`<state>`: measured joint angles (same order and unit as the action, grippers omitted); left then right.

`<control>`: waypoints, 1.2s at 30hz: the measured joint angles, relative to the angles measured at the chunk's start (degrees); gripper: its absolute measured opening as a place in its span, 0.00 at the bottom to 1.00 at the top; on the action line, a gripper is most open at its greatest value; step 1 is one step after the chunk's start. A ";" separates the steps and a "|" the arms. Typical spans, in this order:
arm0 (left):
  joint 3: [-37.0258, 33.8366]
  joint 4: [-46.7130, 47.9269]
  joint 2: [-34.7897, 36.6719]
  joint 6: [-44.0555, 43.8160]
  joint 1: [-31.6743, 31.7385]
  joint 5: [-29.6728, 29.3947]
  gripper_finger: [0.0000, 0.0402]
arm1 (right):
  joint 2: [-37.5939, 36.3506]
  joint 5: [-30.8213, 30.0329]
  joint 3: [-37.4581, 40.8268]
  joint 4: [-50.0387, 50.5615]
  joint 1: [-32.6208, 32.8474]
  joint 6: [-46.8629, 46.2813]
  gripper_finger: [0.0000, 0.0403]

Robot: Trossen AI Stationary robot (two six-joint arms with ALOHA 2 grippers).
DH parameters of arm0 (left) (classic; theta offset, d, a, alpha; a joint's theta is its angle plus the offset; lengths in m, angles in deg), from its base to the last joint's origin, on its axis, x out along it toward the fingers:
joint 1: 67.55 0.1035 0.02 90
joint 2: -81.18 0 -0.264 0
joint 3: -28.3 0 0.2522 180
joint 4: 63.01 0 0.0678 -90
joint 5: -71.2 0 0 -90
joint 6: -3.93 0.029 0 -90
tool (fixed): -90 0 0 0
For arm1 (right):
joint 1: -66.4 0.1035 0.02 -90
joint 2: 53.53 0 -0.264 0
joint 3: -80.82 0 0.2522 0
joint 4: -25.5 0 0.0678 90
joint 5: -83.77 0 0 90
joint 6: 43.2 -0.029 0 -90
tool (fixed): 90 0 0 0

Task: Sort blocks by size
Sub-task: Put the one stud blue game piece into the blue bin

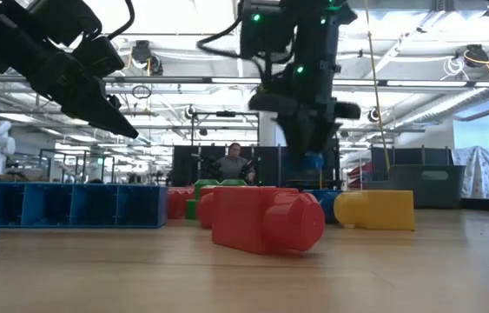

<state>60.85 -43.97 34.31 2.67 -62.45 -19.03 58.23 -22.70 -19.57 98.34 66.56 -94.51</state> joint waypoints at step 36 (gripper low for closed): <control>0.00 0.76 0.00 -1.44 0.00 0.00 0.41 | -28.39 -4.25 33.10 -6.56 -38.41 10.92 0.33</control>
<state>60.85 -43.21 34.31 1.23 -62.45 -19.03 29.84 -26.95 13.53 91.78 28.15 -83.59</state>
